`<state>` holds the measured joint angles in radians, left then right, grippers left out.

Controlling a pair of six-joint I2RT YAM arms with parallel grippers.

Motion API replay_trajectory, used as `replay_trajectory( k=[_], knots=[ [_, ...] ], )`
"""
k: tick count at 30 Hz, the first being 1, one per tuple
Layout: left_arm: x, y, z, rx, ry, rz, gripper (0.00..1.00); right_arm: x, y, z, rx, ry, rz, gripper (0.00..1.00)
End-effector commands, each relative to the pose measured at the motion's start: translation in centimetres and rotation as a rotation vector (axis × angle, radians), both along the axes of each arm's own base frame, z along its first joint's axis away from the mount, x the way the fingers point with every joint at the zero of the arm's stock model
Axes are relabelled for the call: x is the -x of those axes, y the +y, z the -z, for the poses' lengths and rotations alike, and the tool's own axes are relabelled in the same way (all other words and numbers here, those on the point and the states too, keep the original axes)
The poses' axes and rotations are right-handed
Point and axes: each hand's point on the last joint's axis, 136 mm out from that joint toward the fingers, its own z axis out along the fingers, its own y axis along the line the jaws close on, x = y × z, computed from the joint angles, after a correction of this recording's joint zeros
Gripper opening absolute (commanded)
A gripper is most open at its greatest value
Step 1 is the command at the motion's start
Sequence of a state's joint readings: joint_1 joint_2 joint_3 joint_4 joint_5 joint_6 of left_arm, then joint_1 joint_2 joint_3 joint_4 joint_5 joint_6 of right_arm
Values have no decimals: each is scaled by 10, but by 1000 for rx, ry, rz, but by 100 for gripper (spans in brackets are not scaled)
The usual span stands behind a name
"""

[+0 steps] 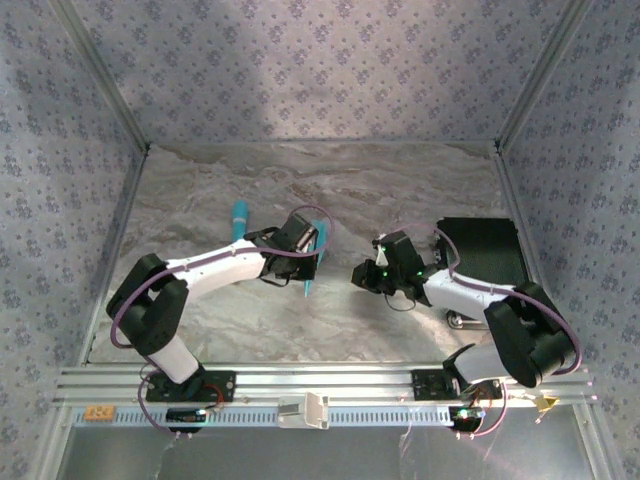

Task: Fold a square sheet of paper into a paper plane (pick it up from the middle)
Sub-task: Move the paper plane to the center of the table.

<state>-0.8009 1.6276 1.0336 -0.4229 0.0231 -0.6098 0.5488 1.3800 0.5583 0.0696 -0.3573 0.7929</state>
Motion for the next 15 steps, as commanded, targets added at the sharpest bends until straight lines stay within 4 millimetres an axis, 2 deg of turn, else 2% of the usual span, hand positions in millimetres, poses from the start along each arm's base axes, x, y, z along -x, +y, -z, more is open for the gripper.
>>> replay_trajectory(
  k=[1,7,15],
  knots=[
    [1,10,8,-85,5,1,0,-4,1,-2,25,-16,-9,16],
    [3,10,19,-100,32,-16,0,-8,10,-12,5,-46,-33,19],
    [6,13,29,-147,52,-27,0,-13,8,-7,50,-38,-32,19]
  ],
)
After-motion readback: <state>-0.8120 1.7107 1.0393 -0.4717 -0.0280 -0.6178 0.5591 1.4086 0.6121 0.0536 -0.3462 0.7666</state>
